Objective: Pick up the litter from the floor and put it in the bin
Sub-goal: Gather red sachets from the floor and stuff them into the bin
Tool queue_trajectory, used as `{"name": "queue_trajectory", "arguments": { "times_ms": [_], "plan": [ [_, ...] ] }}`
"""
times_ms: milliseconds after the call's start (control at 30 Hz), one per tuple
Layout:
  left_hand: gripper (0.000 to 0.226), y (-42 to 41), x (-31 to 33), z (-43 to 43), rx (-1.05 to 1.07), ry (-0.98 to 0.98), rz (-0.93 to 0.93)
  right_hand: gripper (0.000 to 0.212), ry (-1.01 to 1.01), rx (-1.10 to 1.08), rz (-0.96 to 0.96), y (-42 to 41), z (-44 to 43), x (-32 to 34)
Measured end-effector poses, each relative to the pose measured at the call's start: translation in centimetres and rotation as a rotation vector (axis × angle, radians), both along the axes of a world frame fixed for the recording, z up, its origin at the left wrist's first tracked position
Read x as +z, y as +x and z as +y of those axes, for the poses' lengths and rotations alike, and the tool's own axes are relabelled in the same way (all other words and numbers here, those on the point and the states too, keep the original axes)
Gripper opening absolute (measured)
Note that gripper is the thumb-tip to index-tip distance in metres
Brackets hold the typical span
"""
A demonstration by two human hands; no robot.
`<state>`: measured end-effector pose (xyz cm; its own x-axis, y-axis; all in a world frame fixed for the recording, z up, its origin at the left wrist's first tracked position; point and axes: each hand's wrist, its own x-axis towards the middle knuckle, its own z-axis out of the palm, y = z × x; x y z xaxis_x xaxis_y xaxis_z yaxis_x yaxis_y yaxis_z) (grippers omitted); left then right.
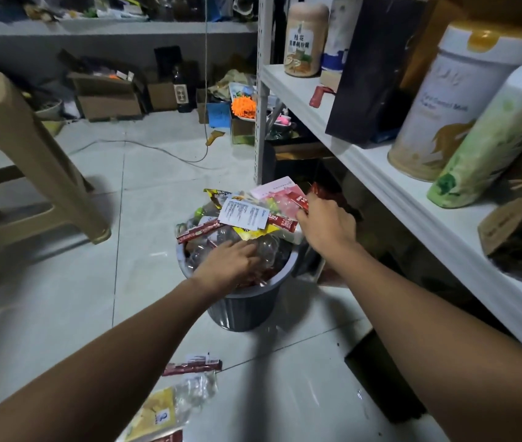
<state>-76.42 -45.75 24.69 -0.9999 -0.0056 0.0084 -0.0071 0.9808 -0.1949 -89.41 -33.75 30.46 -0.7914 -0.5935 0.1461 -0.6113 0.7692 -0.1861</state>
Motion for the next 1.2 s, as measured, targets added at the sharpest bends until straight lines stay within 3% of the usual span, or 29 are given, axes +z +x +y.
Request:
{"name": "queue_trajectory", "arguments": {
  "times_ms": [133, 567, 700, 933, 1067, 1200],
  "plan": [
    [0.048, 0.5, -1.7, 0.0, -0.019, -0.022, 0.05, 0.028, -0.038, 0.02, 0.0, -0.2, -1.1, -0.6],
    [0.045, 1.2, -3.4, -1.1, 0.036, 0.068, 0.254, 0.03, -0.041, 0.081, 0.035, -0.6, -2.5, -1.3],
    [0.043, 1.6, -3.9, -1.3, 0.019, 0.048, 0.283, 0.03, 0.001, 0.097, 0.036, -0.1, -3.1, -1.1],
    [0.062, 2.1, -3.1, -2.5, -0.058, -0.085, 0.393, 0.031, -0.026, 0.129, -0.018, 0.3, -5.8, -0.8],
    [0.035, 2.4, 0.6, -5.4, 0.001, -0.155, 0.489, 0.031, 0.022, 0.203, -0.025, 0.9, -8.5, -0.7],
    [0.028, 2.7, 4.2, -8.0, -0.039, -0.239, 0.486, 0.033, 0.107, 0.216, -0.026, 1.2, -10.5, -1.2]
  ]
}}
